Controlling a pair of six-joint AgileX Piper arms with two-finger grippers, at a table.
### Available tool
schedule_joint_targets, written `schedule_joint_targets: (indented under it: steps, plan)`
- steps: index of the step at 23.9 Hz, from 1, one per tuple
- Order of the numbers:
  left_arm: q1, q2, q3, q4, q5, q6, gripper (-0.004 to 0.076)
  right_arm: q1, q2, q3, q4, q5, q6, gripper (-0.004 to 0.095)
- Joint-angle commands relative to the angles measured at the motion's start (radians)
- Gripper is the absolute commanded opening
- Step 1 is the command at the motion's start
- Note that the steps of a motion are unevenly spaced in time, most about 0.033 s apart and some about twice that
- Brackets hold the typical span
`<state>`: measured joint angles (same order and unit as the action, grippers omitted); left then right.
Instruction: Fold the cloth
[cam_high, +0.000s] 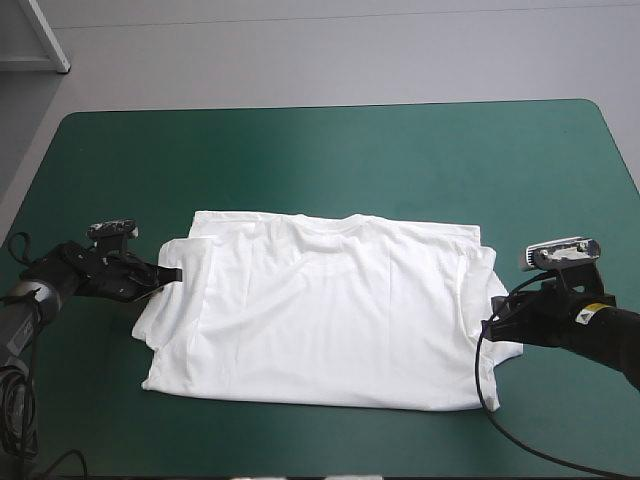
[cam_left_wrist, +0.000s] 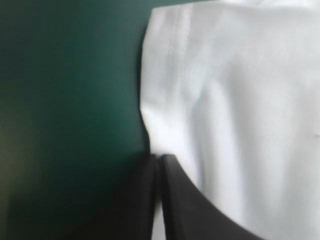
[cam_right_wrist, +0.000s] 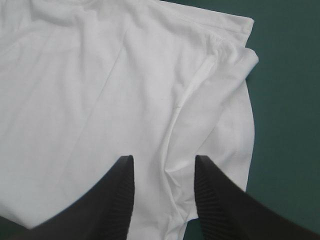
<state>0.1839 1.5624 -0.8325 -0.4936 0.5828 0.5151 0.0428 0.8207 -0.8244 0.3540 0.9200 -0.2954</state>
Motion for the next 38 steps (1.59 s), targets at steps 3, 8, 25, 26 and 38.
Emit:
schedule_joint_targets:
  steps: [3,8,25,26,38]
  plan:
    - [-0.019,-0.003,0.003,0.029,0.043,-0.016,0.0019,-0.007,-0.009,-0.033,0.033,-0.041,-0.011,0.0373]
    - [-0.019,-0.151,-0.037,0.044,0.08,-0.058,0.0019,-0.007,-0.009,-0.033,0.036,-0.041,-0.021,0.0373]
    - [-0.326,-0.255,-0.1,-0.239,0.221,0.094,0.0019,-0.007,-0.009,-0.033,0.056,-0.045,-0.026,0.0373]
    - [-0.35,-0.247,-0.1,-0.234,0.206,0.094,0.0019,-0.007,-0.009,-0.033,0.061,-0.045,-0.026,0.0373]
    - [-0.406,-0.215,-0.149,-0.322,0.244,0.171,0.0325,-0.007,-0.009,-0.033,0.011,-0.072,0.007,0.0374]
